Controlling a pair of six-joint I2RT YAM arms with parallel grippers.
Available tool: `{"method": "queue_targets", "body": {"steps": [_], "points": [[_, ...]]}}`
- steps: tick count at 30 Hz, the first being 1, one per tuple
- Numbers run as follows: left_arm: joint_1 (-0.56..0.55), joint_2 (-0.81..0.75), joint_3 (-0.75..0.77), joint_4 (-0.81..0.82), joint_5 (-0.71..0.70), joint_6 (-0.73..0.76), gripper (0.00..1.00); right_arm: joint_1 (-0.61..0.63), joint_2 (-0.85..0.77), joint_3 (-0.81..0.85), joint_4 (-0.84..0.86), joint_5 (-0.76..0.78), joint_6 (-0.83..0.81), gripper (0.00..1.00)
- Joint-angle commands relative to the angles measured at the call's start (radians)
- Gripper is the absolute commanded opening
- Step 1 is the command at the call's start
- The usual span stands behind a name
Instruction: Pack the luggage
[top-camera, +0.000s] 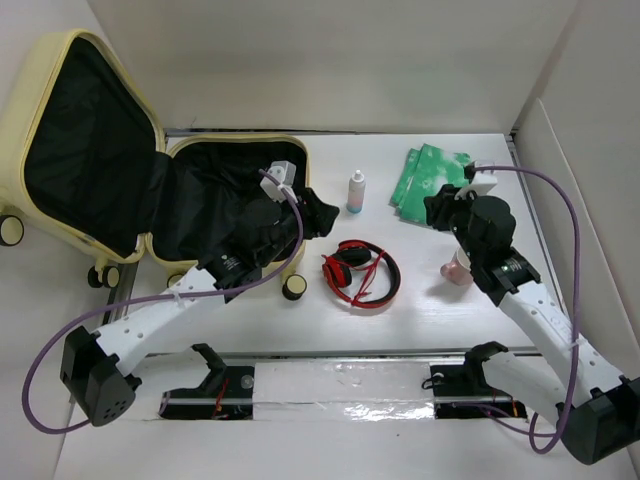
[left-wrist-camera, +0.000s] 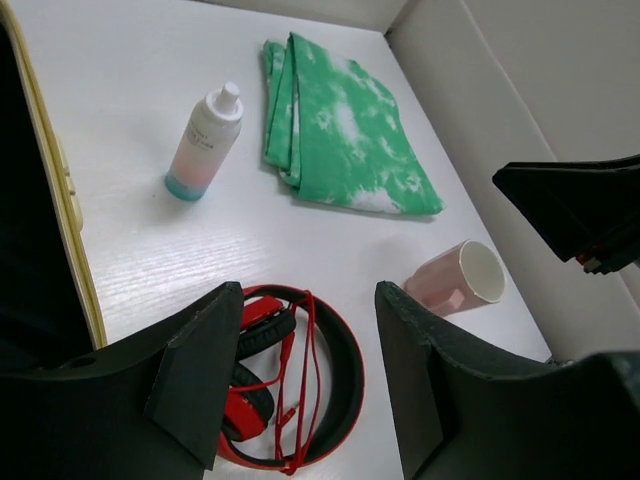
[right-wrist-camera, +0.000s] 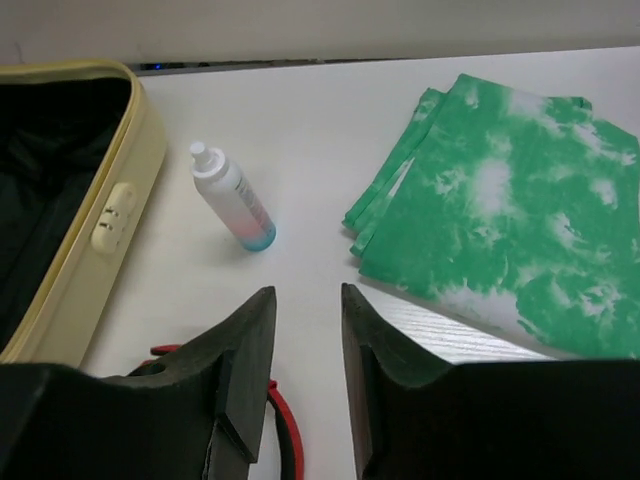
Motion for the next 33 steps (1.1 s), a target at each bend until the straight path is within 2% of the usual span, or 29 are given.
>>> {"method": "queue_targets", "body": {"steps": [1,2,4,5,6,8,11,12,14,15,17,18,21,22,25,33], "points": [[-0.004,0.009,-0.021,0.027,-0.028,-0.006,0.52,-0.003,-0.021,-0.027,0.108,-0.042,0.005,0.42],[-0.004,0.012,-0.017,0.029,-0.031,-0.002,0.52,-0.003,-0.026,-0.043,0.117,-0.048,0.007,0.36],[-0.004,0.04,0.009,0.032,-0.043,0.02,0.43,-0.003,-0.043,-0.056,0.148,-0.057,0.01,0.14],[-0.004,0.057,0.024,0.034,-0.048,0.027,0.37,-0.003,-0.044,-0.063,0.156,-0.068,0.01,0.06],[-0.004,0.072,0.041,0.031,-0.054,0.036,0.23,-0.003,-0.047,-0.067,0.163,-0.074,0.01,0.0],[-0.004,0.141,0.093,0.028,-0.084,0.061,0.0,-0.003,-0.041,-0.072,0.166,-0.1,0.01,0.0],[-0.004,0.314,0.233,-0.011,-0.204,0.116,0.0,-0.003,-0.031,-0.076,0.168,-0.102,0.016,0.0],[-0.004,0.315,0.233,-0.021,-0.227,0.116,0.05,-0.003,-0.031,-0.076,0.168,-0.1,0.018,0.0],[0.022,0.426,0.319,-0.046,-0.249,0.138,0.25,-0.003,-0.037,-0.08,0.168,-0.102,0.022,0.03],[0.022,0.456,0.343,-0.045,-0.243,0.148,0.46,-0.003,-0.043,-0.084,0.169,-0.1,0.024,0.06],[0.053,0.549,0.422,-0.067,-0.224,0.176,0.64,-0.003,-0.049,-0.099,0.182,-0.086,0.033,0.22],[0.053,0.578,0.451,-0.08,-0.221,0.182,0.75,-0.003,-0.049,-0.103,0.189,-0.082,0.036,0.42],[0.077,0.696,0.56,-0.123,-0.183,0.213,0.76,-0.003,-0.043,-0.092,0.173,-0.097,0.035,0.59],[0.077,0.753,0.607,-0.127,-0.16,0.225,0.76,-0.003,-0.043,-0.09,0.173,-0.102,0.033,0.61],[0.077,0.865,0.717,-0.172,-0.141,0.25,0.76,-0.003,-0.046,-0.103,0.192,-0.112,0.039,0.62],[0.077,1.046,0.892,-0.195,-0.115,0.294,0.73,0.006,-0.037,-0.101,0.193,-0.148,0.035,0.62]]}}
